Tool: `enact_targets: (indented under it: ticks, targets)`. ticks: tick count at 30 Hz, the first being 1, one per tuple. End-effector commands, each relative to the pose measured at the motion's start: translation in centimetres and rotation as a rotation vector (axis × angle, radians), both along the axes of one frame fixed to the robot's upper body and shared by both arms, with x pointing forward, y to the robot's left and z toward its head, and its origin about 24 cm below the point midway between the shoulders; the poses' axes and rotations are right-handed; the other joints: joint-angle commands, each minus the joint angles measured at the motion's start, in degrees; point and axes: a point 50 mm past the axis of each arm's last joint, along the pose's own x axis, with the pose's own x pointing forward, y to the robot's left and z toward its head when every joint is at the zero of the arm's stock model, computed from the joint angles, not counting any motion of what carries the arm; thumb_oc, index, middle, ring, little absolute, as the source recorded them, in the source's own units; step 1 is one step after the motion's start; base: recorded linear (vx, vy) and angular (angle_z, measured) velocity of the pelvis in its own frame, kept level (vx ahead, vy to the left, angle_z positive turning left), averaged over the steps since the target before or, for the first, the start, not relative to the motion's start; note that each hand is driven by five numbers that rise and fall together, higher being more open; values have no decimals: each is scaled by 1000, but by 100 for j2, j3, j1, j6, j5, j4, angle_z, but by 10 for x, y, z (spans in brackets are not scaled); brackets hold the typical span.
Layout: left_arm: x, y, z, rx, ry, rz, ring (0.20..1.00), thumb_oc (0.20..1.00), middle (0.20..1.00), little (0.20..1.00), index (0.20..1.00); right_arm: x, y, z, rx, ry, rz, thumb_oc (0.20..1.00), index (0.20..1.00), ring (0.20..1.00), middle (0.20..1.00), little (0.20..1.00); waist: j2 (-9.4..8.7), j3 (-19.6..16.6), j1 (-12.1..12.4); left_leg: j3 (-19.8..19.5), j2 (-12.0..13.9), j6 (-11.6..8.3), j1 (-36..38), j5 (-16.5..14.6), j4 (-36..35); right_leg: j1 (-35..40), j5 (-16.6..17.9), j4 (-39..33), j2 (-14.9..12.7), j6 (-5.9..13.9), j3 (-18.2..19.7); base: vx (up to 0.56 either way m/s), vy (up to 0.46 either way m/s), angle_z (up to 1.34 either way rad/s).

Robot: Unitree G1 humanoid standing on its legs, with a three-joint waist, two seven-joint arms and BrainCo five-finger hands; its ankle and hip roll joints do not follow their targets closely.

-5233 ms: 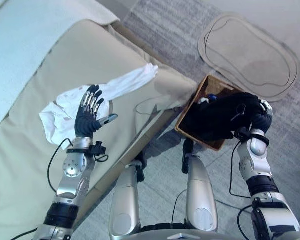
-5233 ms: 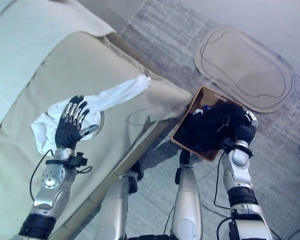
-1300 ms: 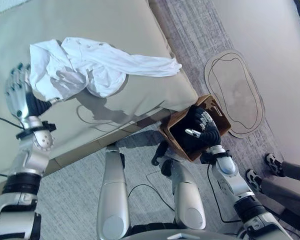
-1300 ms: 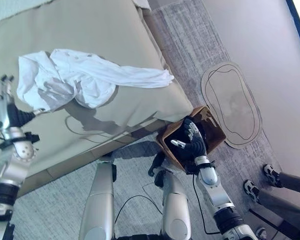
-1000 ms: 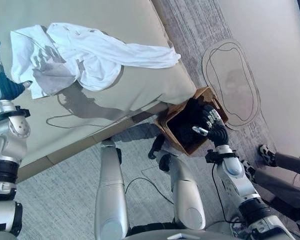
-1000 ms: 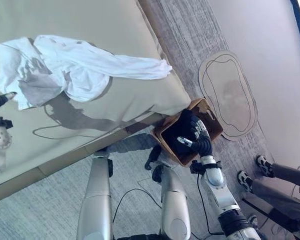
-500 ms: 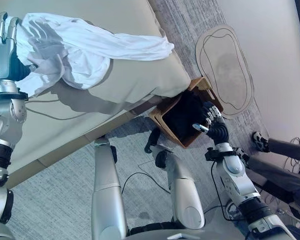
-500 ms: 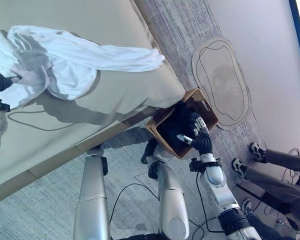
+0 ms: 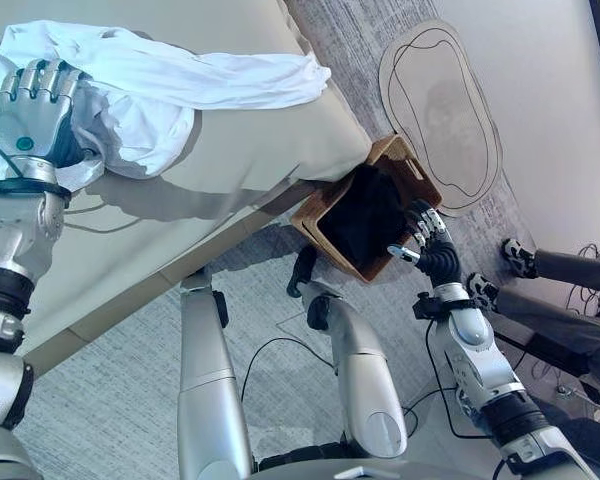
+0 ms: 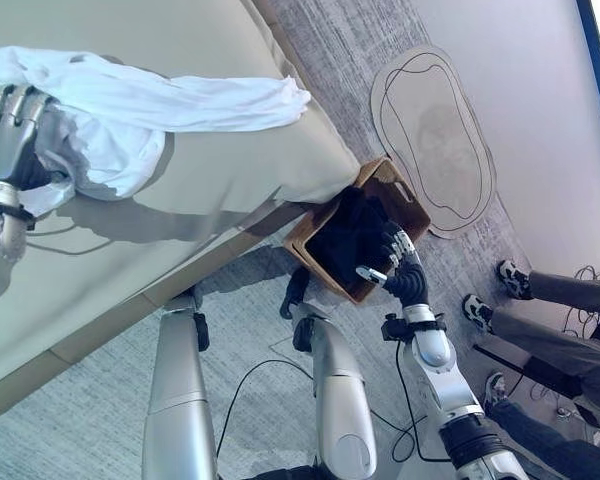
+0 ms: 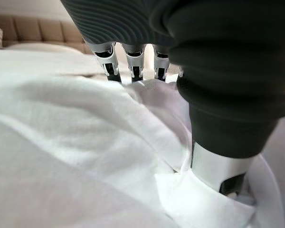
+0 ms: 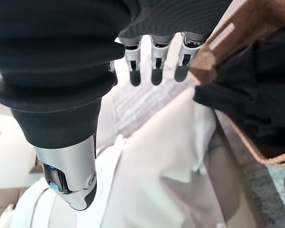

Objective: Pick up clothes into the bucket

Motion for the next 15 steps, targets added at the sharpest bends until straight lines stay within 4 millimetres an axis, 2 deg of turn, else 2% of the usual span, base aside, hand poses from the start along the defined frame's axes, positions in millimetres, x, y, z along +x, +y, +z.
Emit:
enact_targets:
  ticks: [1, 3, 4, 5, 6, 7, 15]
  targets:
    - [-1, 10, -1, 116, 123, 74, 1000, 1000, 1000, 1000, 1000, 0, -13, 37, 37, -173, -14, 1000, 1000, 1000, 1000, 1000, -338, 115, 77, 235, -91, 302, 213, -692, 344, 177, 578, -150, -616, 743, 392, 0, 0, 0]
    - [1, 7, -5, 128, 178, 63, 1000, 1000, 1000, 1000, 1000, 1, -13, 38, 39, -170, -4, 1000, 1000, 1000, 1000, 1000, -323, 115, 58, 237, -97, 307, 202, -680, 357, 178, 594, -140, -626, 750, 387, 0, 0, 0]
    - [0, 7, -9, 115, 219, 58, 827, 827, 827, 827, 827, -1, -16, 37, 43, -167, -9, 1000, 1000, 1000, 1000, 1000, -301, 115, 89, 240, -97, 306, 209, -679, 339, 187, 591, -152, -634, 752, 377, 0, 0, 0]
    - [-1, 7, -9, 113, 220, 58, 827, 827, 827, 827, 827, -1, -17, 37, 43, -167, -8, 1000, 1000, 1000, 1000, 1000, -299, 115, 87, 240, -96, 305, 213, -678, 336, 191, 592, -154, -634, 752, 376, 0, 0, 0]
    - [-3, 9, -11, 96, 213, 58, 291, 291, 291, 291, 291, -2, -18, 35, 50, -158, -14, 1000, 1000, 1000, 1000, 1000, -280, 115, 109, 241, -93, 303, 247, -666, 306, 205, 581, -153, -642, 746, 369, 0, 0, 0]
    - [-3, 10, -11, 95, 213, 58, 200, 200, 200, 200, 200, -2, -18, 35, 49, -158, -13, 1000, 1000, 1000, 1000, 1000, -279, 115, 103, 241, -93, 303, 251, -665, 303, 208, 581, -154, -643, 746, 369, 0, 0, 0]
    - [-5, 9, -39, 28, 283, 42, 200, 200, 200, 200, 200, 2, -16, 29, 46, -130, -19, 1000, 1000, 1000, 1000, 1000, -168, 115, 208, 280, -107, 292, 629, -612, 146, 515, 576, -203, -660, 732, 365, 0, 0, 0]
